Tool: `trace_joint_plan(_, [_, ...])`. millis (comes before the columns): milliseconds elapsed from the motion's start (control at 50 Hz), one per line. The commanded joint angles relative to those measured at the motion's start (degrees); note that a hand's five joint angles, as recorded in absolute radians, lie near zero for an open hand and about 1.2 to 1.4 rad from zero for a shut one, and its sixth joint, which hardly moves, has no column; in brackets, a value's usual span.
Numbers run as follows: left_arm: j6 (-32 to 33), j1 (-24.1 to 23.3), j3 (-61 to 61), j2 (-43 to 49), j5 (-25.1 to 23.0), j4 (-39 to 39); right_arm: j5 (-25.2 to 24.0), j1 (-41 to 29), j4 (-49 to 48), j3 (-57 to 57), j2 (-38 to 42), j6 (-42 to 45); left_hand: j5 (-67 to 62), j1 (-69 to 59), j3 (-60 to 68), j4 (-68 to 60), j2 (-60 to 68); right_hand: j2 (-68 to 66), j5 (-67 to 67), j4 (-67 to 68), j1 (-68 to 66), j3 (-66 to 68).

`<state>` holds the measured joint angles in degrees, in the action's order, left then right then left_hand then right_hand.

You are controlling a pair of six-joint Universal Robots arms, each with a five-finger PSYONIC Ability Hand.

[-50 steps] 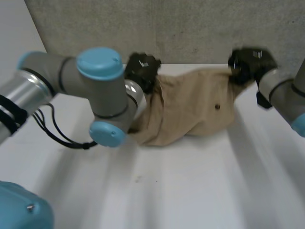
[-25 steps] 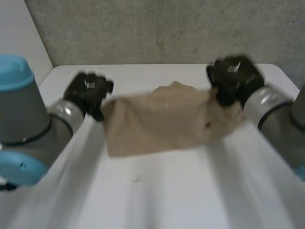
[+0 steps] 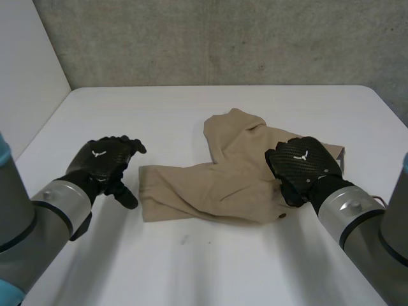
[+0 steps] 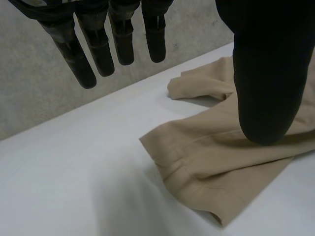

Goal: Fold the shorts.

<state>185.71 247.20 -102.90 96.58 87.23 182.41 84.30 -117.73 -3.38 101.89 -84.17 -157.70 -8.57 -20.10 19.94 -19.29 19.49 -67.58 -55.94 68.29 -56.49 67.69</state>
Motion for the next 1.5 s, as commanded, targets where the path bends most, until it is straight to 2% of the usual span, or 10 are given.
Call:
trace_joint_plan(20, [-0.1,-1.1,2.3,7.3,2.9,4.4,-0.1,-0.7,0.4,0.0,-6.0,-0.1,-1.6,0.0,0.2,-0.9,0.6,-12.4,-14.1,11.7,-23.5,12.3])
trace_joint_plan(160, [0.0,-4.7,7.2,13.5,8.5,5.9,-0.1,-0.7,0.5,-1.2,-12.4,0.0,-1.9,-0.4,0.5,-1.2,1.0,-12.4,-14.1,11.7,-23.5,12.3])
trace_joint_plan(500, [0.0,-8.4,14.7,21.2,9.1,5.9,0.0,-2.1,2.2,-3.4,-15.1,0.3,-5.3,-3.7,3.9,-4.5,4.3,-12.4,-14.1,11.7,-23.5,12.3])
trace_joint_plan(740, [0.1,-8.6,14.8,20.0,8.5,3.8,-0.1,-1.3,3.3,-4.2,-12.4,2.1,-52.5,-51.0,51.1,-51.8,51.6,-12.4,-14.1,11.7,-23.5,12.3])
trace_joint_plan(800, [0.4,-8.1,14.7,15.0,8.3,-0.9,0.0,-1.3,5.0,-6.6,-9.9,4.5,-61.4,-59.9,60.0,-60.7,60.5,-12.4,-14.1,11.7,-23.5,12.3])
trace_joint_plan(940, [3.7,-4.4,19.7,-2.1,7.2,-11.6,0.6,-0.7,11.4,-17.2,-9.3,8.1,-61.4,-59.9,60.1,-60.7,60.5,-12.4,-14.1,11.7,-23.5,12.3])
trace_joint_plan(1100, [6.2,-3.5,29.4,-16.8,1.1,-15.4,1.3,0.6,18.6,-34.4,-9.6,8.5,-61.4,-59.9,60.1,-60.7,60.5,-12.4,-14.1,11.7,-23.5,12.3])
trace_joint_plan(1200, [6.2,-3.4,34.1,-19.4,0.8,-17.8,1.7,2.7,22.5,-41.5,-9.0,8.9,-61.4,-59.9,60.1,-60.7,60.5,-12.4,-14.1,11.7,-23.5,12.3])
trace_joint_plan(1380, [6.4,-3.3,34.2,-8.8,1.0,-18.5,1.9,1.6,24.6,-42.7,0.2,11.5,-61.4,-59.9,60.1,-60.7,60.5,-12.4,-14.1,11.7,-23.5,12.3])
trace_joint_plan(1500, [6.7,-3.4,35.5,7.5,1.5,-18.3,2.2,0.0,23.1,-42.2,12.0,10.7,-61.4,-59.9,60.1,-60.7,60.5,-12.4,-14.1,11.7,-23.5,12.3])
